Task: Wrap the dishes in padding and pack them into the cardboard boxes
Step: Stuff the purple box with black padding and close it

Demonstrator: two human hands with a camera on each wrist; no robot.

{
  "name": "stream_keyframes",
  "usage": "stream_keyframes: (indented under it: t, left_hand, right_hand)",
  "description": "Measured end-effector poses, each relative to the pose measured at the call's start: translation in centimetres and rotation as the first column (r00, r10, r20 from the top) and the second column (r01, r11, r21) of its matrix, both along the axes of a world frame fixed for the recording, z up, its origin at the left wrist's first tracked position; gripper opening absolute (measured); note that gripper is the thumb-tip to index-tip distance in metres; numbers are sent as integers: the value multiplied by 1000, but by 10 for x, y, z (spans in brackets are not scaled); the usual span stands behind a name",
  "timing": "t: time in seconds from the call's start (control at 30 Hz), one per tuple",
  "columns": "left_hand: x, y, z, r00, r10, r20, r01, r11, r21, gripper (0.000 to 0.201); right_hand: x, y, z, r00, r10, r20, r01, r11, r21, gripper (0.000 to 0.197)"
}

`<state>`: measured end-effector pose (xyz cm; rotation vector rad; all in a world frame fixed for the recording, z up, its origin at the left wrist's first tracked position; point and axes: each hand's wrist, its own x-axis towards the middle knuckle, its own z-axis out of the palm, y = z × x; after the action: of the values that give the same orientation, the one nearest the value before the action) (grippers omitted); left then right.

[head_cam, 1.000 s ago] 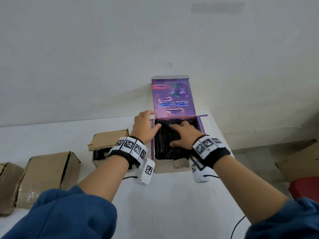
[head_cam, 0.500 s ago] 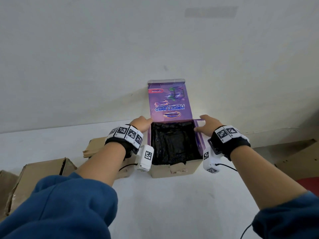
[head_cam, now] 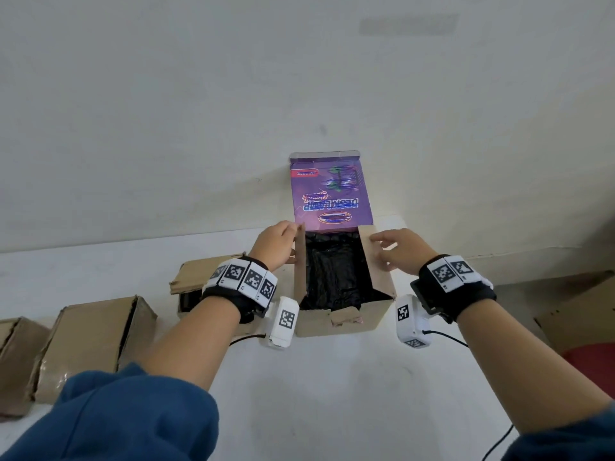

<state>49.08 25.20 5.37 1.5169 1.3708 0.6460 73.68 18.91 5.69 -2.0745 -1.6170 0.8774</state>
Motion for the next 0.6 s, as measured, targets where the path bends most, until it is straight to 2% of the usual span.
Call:
stream_keyframes:
  t: [0.1, 0.2, 0.33, 0.43, 0.53, 0.6]
  left_hand:
    - [1, -4, -10, 999, -50, -23, 51, 995, 85, 31]
    - [2, 0, -20, 988, -57, -145, 79, 985, 156, 41]
    - [6, 5, -15, 997, -56, -55, 64, 986, 157, 73]
    - [7, 10, -7, 993, -110, -52, 118, 977, 180, 83]
    - [9, 10, -1, 991, -134, -4, 131, 963, 237, 78]
    - [11, 5, 3, 989, -149, -26, 149, 941, 303, 58]
  right_hand:
    - [0, -4, -5, 1000, -20, -4, 20, 999, 38, 45]
    - [1, -6, -8, 999, -18, -27, 20, 997, 72, 46]
    - [2, -6, -12, 1000, 1, 1, -2, 995, 98, 46]
    - [2, -6, -15, 1000, 1, -5, -1, 993, 120, 46]
    - [2, -5, -17, 999, -15, -31, 19, 991, 133, 46]
    - [1, -6, -14, 999, -21, -30, 24, 991, 131, 47]
